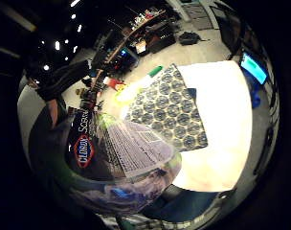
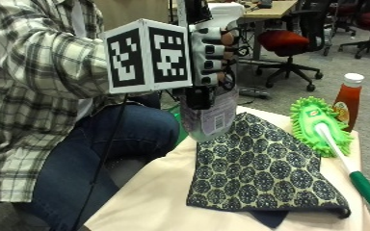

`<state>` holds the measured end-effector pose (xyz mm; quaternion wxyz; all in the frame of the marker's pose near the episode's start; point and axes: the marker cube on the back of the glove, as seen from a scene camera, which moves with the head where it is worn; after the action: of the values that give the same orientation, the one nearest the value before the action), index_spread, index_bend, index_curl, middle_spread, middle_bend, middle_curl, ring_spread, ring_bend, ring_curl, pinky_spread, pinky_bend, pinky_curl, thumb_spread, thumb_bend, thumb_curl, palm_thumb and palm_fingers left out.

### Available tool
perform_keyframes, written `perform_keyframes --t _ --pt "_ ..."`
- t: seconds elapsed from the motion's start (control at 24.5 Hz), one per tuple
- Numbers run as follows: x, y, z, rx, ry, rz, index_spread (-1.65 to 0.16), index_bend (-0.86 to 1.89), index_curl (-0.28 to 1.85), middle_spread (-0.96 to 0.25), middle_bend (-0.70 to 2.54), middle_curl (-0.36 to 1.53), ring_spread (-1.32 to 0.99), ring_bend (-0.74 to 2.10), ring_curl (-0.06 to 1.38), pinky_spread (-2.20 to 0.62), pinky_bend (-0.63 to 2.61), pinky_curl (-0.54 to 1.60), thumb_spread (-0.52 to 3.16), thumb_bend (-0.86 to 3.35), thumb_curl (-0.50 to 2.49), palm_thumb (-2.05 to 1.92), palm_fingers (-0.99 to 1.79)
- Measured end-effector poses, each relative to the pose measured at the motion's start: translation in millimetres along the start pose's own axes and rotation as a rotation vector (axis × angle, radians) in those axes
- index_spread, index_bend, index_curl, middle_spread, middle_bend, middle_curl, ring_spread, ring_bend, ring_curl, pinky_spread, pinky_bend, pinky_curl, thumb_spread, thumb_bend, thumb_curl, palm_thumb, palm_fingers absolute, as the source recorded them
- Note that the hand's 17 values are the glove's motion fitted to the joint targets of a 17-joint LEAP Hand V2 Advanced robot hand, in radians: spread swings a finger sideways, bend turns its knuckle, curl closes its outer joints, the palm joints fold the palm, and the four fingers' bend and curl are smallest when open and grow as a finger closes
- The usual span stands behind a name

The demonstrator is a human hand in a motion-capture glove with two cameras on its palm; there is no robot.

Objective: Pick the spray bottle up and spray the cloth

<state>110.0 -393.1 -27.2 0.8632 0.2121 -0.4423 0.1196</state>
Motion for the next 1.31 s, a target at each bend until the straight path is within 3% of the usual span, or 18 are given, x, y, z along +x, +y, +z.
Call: perform_keyframes --t 0.69,1.31 --pt "-41 -2 120 -0.202 -0.136 -0.121 -0.26 0.3 0.58 -0.15 0.52 0.52 -0.22 0.61 0.49 -0.16 0.3 0.42 0.08 -0.03 0.77 1.05 1.28" --pt "-5 -12 221 -0.297 -0.131 -0.13 -0.25 0.29 0.59 -0.14 0.51 0.52 -0.22 0.6 0.49 -0.15 0.27 0.42 0.11 -0.03 0.77 1.07 1.25"
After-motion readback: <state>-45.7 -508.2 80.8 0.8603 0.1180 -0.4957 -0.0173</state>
